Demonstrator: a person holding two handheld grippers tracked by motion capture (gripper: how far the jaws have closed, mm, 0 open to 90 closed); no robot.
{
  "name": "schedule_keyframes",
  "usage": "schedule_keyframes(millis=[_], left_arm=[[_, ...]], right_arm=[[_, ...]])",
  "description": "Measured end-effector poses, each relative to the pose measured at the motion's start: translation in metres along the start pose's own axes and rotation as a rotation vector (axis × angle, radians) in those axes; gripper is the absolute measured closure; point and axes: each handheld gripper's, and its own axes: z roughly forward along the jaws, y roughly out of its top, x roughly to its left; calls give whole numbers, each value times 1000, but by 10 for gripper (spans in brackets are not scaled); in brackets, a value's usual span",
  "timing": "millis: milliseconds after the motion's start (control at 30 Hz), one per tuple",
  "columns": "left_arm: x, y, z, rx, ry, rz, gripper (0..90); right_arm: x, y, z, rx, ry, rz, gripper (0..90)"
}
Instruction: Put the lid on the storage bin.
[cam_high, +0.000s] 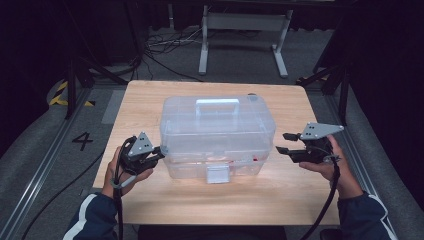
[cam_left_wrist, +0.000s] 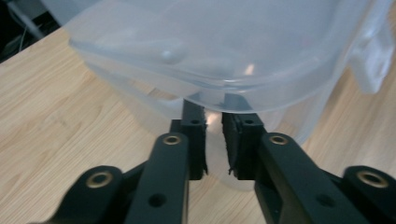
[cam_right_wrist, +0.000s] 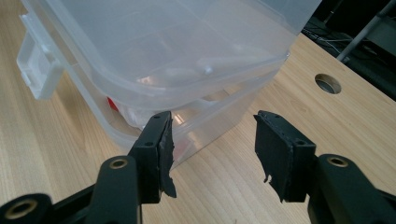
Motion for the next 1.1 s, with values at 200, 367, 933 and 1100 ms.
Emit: schedule_keyframes(millis=[200, 367, 933, 1100], left_arm=[[-2, -2, -4, -9, -6, 22, 732], [0, -7, -11, -18, 7, 39, 675], [5, -50, -20, 80, 59, 59, 512], [9, -70, -16, 137, 112, 37, 397]], right_arm=[[2, -4, -1, 10, -25, -6, 465], [3, -13, -1, 33, -38, -21, 459], [3, -38, -9, 65, -61, -11, 437], [2, -58, -11, 99, -78, -3, 423]])
